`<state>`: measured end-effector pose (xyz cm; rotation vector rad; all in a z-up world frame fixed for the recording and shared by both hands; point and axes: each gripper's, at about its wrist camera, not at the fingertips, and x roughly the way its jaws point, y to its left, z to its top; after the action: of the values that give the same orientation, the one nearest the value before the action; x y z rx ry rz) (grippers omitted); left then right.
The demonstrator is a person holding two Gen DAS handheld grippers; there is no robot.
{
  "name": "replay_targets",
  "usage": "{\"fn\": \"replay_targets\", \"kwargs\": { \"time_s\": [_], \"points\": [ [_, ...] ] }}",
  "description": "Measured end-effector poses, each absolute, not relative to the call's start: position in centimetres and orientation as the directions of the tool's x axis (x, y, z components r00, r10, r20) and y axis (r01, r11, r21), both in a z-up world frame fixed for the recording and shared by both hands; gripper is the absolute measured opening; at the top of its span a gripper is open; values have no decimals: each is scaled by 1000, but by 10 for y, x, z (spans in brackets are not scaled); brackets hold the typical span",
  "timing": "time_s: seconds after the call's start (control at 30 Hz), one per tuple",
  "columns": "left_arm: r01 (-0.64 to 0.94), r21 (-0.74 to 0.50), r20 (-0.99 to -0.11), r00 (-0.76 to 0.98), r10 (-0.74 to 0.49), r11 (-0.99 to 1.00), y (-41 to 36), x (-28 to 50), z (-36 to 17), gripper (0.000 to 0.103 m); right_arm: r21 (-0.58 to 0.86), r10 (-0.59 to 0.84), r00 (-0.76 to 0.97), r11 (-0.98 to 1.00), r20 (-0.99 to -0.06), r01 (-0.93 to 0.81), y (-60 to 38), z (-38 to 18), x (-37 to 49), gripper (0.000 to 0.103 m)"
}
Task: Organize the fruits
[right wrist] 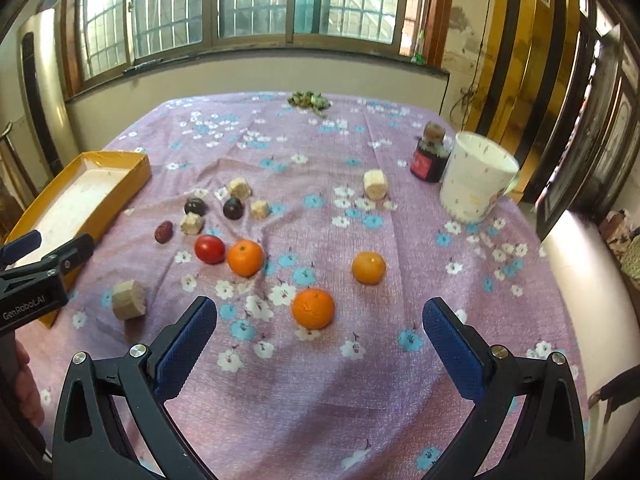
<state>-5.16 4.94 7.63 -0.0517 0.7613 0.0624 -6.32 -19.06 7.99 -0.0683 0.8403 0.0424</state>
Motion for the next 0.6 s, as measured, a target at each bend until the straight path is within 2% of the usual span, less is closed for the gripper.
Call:
{"fn": "replay_targets", "kwargs": {
  "time_s": [0.23, 0.4, 0.5, 0.53, 0.6],
  "points": [
    [-67, 44, -697, 713, 79, 997, 47, -49, 68, 103, 69, 110, 576, 993, -810, -92, -206, 52, -43, 102],
    [-46, 70, -709, 700, 82, 996, 44, -48, 65, 103, 94, 151, 527, 987, -836, -134, -199, 34, -26, 84],
    [-28, 79, -720, 689, 77, 996, 41, -47, 63, 103, 95, 163, 501, 983, -850, -158, -195, 25, -19, 66],
    [-24, 81, -722, 688, 75, 996, 40, -47, 63, 103, 106, 175, 490, 981, -854, -164, -195, 22, -17, 58],
    [-17, 82, -724, 686, 72, 996, 39, -45, 62, 103, 115, 182, 477, 979, -860, -166, -197, 18, -15, 49]
  ]
}}
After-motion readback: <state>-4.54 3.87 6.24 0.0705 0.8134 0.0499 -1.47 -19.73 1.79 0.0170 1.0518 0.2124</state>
